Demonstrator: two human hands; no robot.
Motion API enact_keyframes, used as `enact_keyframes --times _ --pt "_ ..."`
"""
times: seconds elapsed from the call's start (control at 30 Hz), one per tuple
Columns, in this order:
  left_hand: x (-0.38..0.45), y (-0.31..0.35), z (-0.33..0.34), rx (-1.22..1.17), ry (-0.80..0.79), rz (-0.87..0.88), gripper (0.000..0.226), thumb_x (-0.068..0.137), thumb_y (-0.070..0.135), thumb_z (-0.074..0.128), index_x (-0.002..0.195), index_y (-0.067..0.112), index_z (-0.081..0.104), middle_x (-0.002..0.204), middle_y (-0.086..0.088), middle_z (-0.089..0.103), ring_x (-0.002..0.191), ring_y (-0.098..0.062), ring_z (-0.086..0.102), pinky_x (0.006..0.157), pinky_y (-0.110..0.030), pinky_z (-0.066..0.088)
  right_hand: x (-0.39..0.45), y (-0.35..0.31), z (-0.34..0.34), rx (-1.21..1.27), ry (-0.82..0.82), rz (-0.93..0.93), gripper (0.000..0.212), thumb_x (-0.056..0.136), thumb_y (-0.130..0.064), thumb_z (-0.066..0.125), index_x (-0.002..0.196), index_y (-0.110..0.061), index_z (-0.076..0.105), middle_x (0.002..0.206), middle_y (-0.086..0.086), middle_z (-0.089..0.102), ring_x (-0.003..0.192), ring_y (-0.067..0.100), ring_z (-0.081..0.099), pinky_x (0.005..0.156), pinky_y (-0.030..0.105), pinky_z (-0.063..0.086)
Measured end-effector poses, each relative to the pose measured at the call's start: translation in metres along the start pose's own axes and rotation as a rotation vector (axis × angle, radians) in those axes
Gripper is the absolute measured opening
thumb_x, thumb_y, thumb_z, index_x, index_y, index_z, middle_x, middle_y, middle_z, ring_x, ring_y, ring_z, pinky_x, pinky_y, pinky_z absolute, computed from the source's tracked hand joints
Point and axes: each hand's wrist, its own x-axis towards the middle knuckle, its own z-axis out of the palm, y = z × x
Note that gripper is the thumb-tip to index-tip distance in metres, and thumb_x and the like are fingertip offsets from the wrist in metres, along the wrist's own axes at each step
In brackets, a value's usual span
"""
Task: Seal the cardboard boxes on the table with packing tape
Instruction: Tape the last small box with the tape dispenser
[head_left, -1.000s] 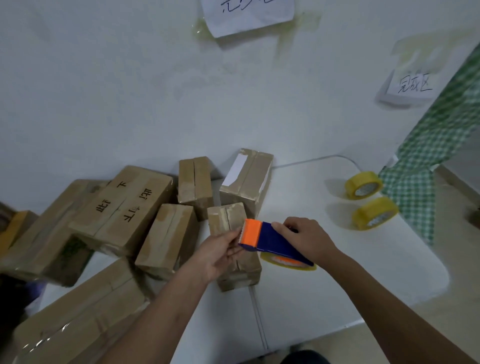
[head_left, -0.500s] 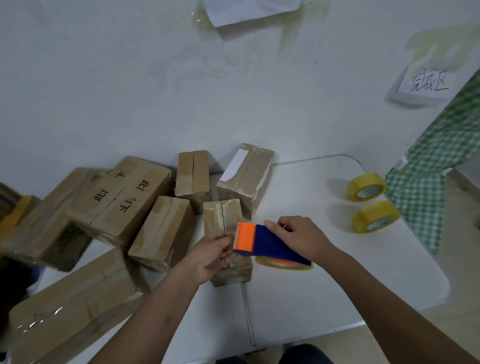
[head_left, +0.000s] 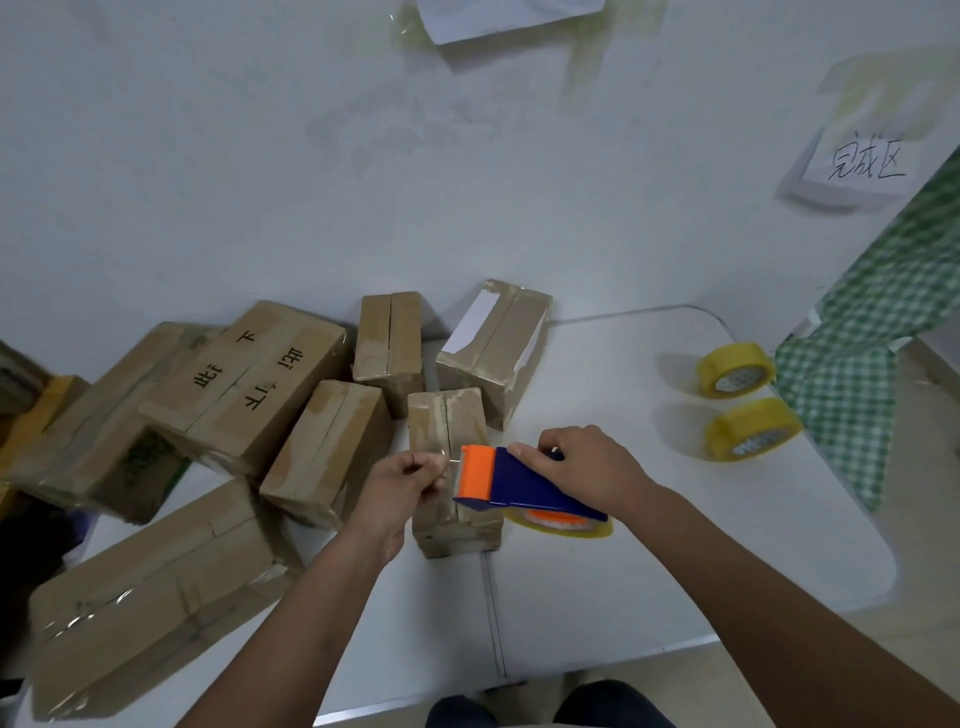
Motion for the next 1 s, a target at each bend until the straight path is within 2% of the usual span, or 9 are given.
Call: enact_keyframes --times 0.07,0.2,0.3,0.4,0.5,0.6,0.8,1.0 --pt "0.001 -0.004 -0.008 -0.041 0.039 -0.008 0.013 0.096 0.012 0.063 0.086 0.006 0.068 0.075 -0.006 0.063 0.077 -0.017 0.058 0.073 -0.027 0.051 0.001 -0.002 0.001 -0.022 -0.005 -0.025 0.053 0.091 -0.068 0.036 0.098 -0.023 0.064 0.092 -0.007 0.067 0.078 0.009 0.061 0.069 0.023 0.048" --pt "0.004 -0.014 -0.054 -0.121 0.215 -0.024 0.012 0.096 0.012 0.062 0.086 0.007 0.066 0.075 -0.005 0.062 0.075 -0.016 0.056 0.078 -0.028 0.049 0.0 0.012 -0.005 -0.123 -0.056 0.012 0.059 0.09 -0.072 0.033 0.094 -0.023 0.067 0.086 -0.004 0.066 0.077 0.011 0.06 0.077 0.03 0.052" --pt "0.001 -0.03 -0.074 -0.107 0.212 -0.074 0.01 0.096 0.012 0.063 0.088 0.007 0.067 0.076 -0.005 0.063 0.08 -0.019 0.057 0.083 -0.033 0.049 0.002 0.026 -0.007 -0.181 -0.08 0.023 0.06 0.088 -0.074 0.034 0.094 -0.024 0.068 0.085 -0.005 0.066 0.075 0.008 0.059 0.073 0.027 0.049" --pt "-0.006 -0.046 -0.065 -0.114 0.231 -0.124 0.008 0.096 0.014 0.064 0.094 0.007 0.068 0.087 -0.009 0.064 0.087 -0.022 0.06 0.089 -0.034 0.051 0.006 0.033 -0.003 -0.176 -0.098 0.055 0.057 0.088 -0.073 0.036 0.095 -0.025 0.066 0.083 -0.009 0.062 0.075 0.006 0.058 0.072 0.026 0.047" --pt "-0.015 -0.055 -0.053 -0.147 0.282 -0.15 0.01 0.095 0.015 0.064 0.099 0.006 0.068 0.094 -0.01 0.065 0.09 -0.021 0.062 0.086 -0.031 0.051 0.006 0.039 0.002 -0.194 -0.114 0.074 0.054 0.09 -0.071 0.037 0.094 -0.025 0.065 0.083 -0.009 0.062 0.076 0.005 0.057 0.071 0.025 0.044" --pt "-0.019 -0.061 -0.045 -0.192 0.287 -0.177 0.013 0.094 0.015 0.066 0.1 0.003 0.067 0.095 -0.011 0.065 0.091 -0.021 0.061 0.086 -0.03 0.049 0.004 0.046 0.007 -0.191 -0.107 0.097 0.055 0.09 -0.071 0.035 0.09 -0.026 0.066 0.085 -0.007 0.064 0.077 0.008 0.059 0.072 0.027 0.046" --pt "-0.016 -0.066 -0.034 -0.213 0.337 -0.166 0.009 0.094 0.014 0.067 0.088 0.009 0.065 0.089 -0.007 0.062 0.082 -0.017 0.059 0.076 -0.023 0.049 0.004 0.052 0.008 -0.199 -0.104 0.115 0.054 0.087 -0.074 0.037 0.089 -0.028 0.065 0.086 -0.008 0.063 0.079 0.009 0.059 0.076 0.029 0.05" --pt "-0.014 -0.074 -0.024 -0.229 0.386 -0.18 0.012 0.094 0.02 0.068 0.089 0.009 0.066 0.086 -0.005 0.063 0.082 -0.017 0.059 0.084 -0.029 0.049 0.002 0.048 0.004 -0.233 -0.105 0.11 0.051 0.088 -0.073 0.04 0.09 -0.026 0.06 0.09 -0.005 0.061 0.084 0.013 0.059 0.072 0.026 0.043"
